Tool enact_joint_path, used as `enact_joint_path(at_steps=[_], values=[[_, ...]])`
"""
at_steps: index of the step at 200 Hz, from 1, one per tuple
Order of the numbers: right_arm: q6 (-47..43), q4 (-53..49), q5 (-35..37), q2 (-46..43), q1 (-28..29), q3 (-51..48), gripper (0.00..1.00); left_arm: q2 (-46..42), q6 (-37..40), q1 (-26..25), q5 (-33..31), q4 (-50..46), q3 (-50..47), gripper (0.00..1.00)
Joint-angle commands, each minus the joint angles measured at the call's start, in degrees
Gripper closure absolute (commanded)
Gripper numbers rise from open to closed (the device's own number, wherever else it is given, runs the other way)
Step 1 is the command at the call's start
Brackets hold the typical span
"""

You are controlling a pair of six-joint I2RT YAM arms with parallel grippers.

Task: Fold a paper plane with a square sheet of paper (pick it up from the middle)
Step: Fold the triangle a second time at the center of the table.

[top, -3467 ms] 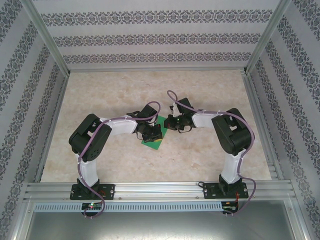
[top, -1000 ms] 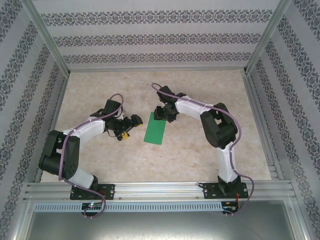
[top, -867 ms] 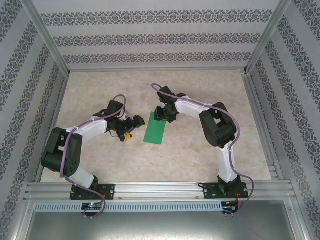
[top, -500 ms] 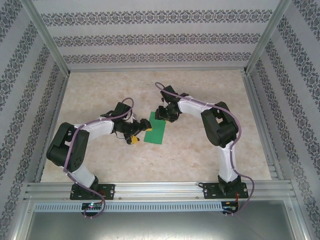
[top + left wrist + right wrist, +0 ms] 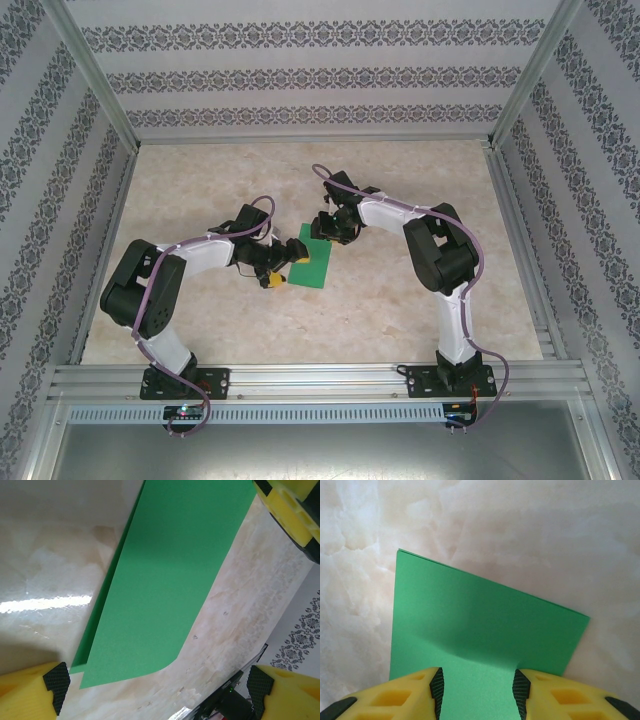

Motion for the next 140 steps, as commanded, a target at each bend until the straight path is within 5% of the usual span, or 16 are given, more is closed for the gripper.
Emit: enact_joint_path(at_steps=[1,65,140], values=[[-1.4,-1.5,2.8,3.0,-0.7,-2.6,0.55,0.9,-0.3,-0.7,1.2,2.0,0.6,0.07],[-1.6,-1.7,2.5,2.9,-0.7,-2.5,0.56,1.9,-1.0,-0.7,3.2,4.4,0.0,0.10],[-1.6,-1.6,2.0,2.4,-0.7,-2.4,0.57,1.7,-3.4,-0.8,6.6,11.7,-1.5,0.24]])
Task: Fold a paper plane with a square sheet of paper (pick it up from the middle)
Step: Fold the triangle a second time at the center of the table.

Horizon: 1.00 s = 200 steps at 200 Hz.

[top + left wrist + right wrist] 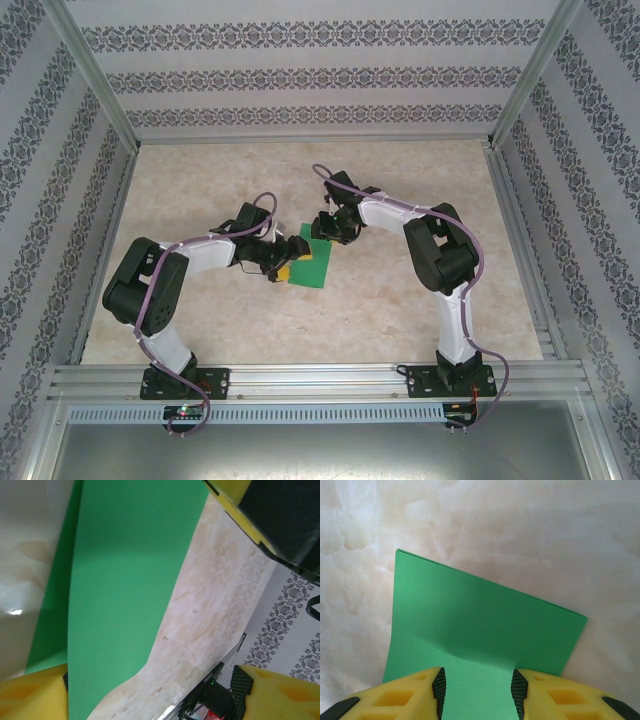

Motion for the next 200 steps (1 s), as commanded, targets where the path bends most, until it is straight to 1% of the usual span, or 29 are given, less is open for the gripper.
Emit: enact_joint_path(at_steps=[1,10,26,66,105,142,162,200], values=[[-1.4,-1.6,2.3,2.4,-0.4,-2.4,0.57,0.5,-1.5,-0.7,2.1,4.2,-1.1,0.25],[-1.4,-1.7,2.4,2.4,-0.5,-2.4,0.57,0.6,-2.1,-0.7,2.8,5.5,-1.1,0.29],[-1.3,-1.8,2.3,2.5,-0.4,-2.5,0.57,0.3,-3.4,-0.8,3.9,8.3,-1.8,0.32],[-1.2,-1.8,2.4,2.5,-0.5,-2.5,0.57,-1.0,-3.6,-0.9,3.5,8.8,-4.4,0.37],[-1.4,-1.9,2.6,2.4,-0.5,-2.6,0.57,-1.8,-4.2,-1.0,4.3,10.6,-6.1,0.47],[-1.2,-1.9,2.4,2.5,-0.4,-2.6,0.57,-1.6,-4.5,-1.1,4.7,12.4,-4.3,0.51],[-1.2,-1.9,2.3,2.5,-0.4,-2.6,0.57,-0.5,-5.2,-1.2,5.5,14.3,-3.4,0.55],[-1.0,-1.9,2.1,2.5,-0.3,-2.7,0.58,1.4,-6.1,-1.5,5.8,16.5,-1.5,0.57]])
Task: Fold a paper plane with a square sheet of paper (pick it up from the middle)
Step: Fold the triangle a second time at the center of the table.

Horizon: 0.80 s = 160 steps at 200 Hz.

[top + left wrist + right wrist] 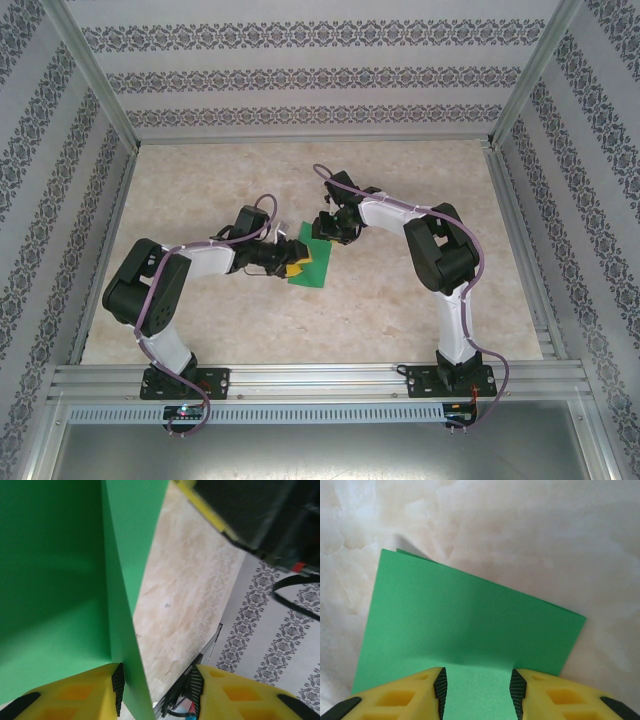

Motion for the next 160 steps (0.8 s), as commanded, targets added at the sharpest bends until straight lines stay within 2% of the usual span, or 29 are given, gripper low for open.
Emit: enact_joint_path(at_steps=[1,48,71,116,160], values=[[-1.1,-2.1,2.2,2.6,-0.3,-2.4,0.58,1.5,-1.2,-1.1,1.4,4.3,2.3,0.57],[-1.0,-2.2,1.4,2.0,-0.4,-2.6,0.58,5.8,-1.3,-1.9,1.6,6.0,4.5,0.57],[-0.6,-0.1,-2.9,0.1,-1.2,-3.5,0.58,7.9,-1.7,-2.2,1.7,7.8,5.2,0.56],[0.2,6.9,-14.0,-9.8,-4.6,-7.5,0.54,9.0,-1.1,-2.2,0.6,7.0,5.3,0.57],[1.9,13.0,-17.1,-19.2,-5.2,-19.5,0.53,8.3,-0.3,-2.2,-0.8,5.4,4.7,0.65]])
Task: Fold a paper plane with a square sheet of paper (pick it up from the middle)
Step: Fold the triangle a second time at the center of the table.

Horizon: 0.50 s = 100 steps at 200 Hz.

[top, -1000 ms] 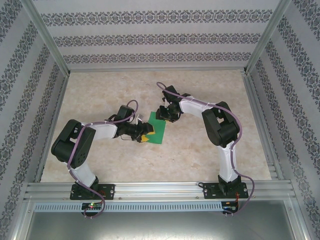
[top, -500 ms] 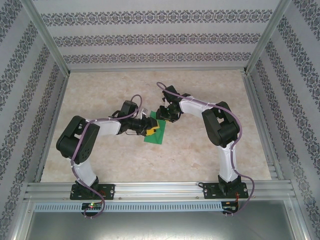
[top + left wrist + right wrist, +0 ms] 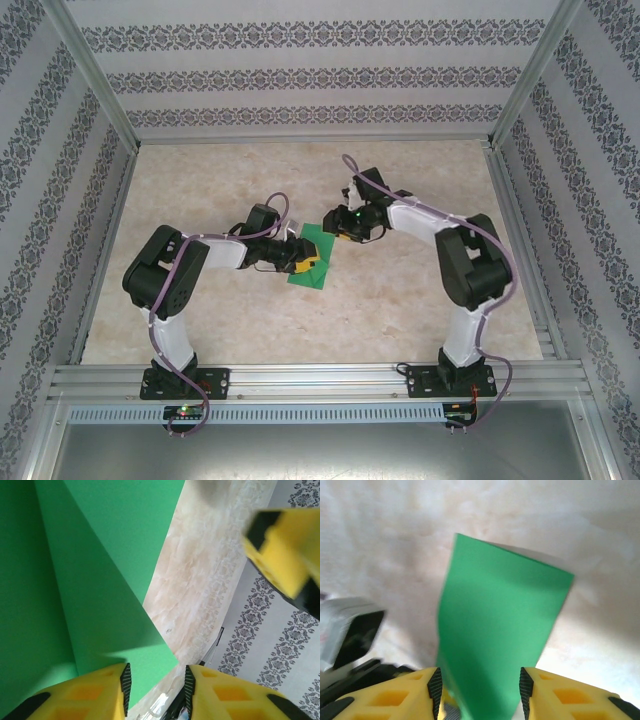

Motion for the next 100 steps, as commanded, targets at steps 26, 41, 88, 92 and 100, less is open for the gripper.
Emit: enact_joint_path(at_steps=[26,41,88,92,100], values=[[6.0,11.2,-4.3,-8.6,0.4,-14.2,0.54,-0.5,1.1,-0.8,-1.8,-0.6,0.4,0.69],[9.2,16.2,-5.4,-9.9,0.8,-17.9,0.54,-0.6,1.0,-0.7,-2.1,-0.6,0.2,0.70],[14.5,24.2,-6.3,-8.3,3.2,-22.1,0.55,-0.9,0.9,-0.7,-2.8,-0.7,-0.3,0.73],[14.8,24.6,-6.3,-8.0,3.3,-22.1,0.56,-1.0,0.9,-0.7,-2.8,-0.6,-0.4,0.73],[15.4,25.7,-6.4,-7.5,3.7,-22.3,0.57,-1.1,0.8,-0.7,-2.8,-0.6,-0.5,0.74]])
